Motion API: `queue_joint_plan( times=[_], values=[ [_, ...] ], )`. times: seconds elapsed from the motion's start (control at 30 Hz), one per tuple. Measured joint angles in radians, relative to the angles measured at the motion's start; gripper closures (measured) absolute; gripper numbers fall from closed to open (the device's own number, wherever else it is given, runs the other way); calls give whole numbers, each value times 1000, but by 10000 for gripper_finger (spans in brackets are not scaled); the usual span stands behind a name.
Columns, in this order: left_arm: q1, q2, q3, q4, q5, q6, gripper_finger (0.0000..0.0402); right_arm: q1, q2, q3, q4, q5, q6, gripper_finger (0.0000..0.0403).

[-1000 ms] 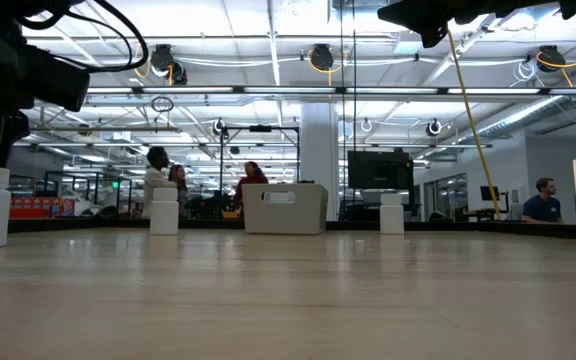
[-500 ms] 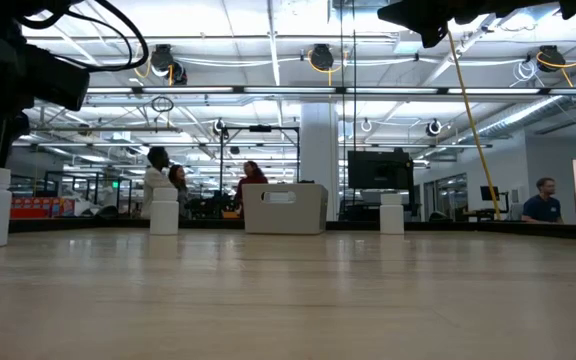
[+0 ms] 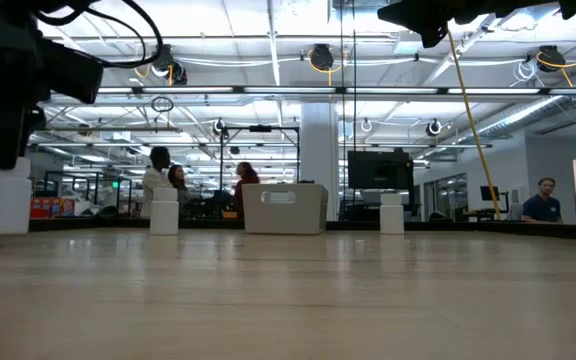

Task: Pick and place pill bottles into a basket
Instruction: Put the white medicine bottle into the gray bin

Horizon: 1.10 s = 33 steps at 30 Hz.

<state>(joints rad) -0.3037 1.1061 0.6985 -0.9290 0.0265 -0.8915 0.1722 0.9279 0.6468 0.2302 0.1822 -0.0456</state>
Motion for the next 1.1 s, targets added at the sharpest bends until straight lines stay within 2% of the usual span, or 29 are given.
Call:
queue_joint_plan(
  times=[0.17,0.33,0.43,0.5,0.83,0.93,1.1],
  values=[
    [28,0,23,-3,0,39,236,0,0,0,0,0,0,206],
    [59,-4,66,-22,-4,89,218,0,0,0,0,0,0,206],
    [77,-8,110,-50,-14,118,228,0,0,0,0,0,0,206],
    [90,-8,148,-91,-38,140,237,0,0,0,0,0,0,206],
    [178,-8,402,-192,-147,307,229,0,0,0,0,0,0,206],
    [222,-8,494,-188,-169,367,220,0,0,0,0,0,0,206],
    [278,-8,636,-162,-252,491,236,0,0,0,1,0,0,206]
  ],
)
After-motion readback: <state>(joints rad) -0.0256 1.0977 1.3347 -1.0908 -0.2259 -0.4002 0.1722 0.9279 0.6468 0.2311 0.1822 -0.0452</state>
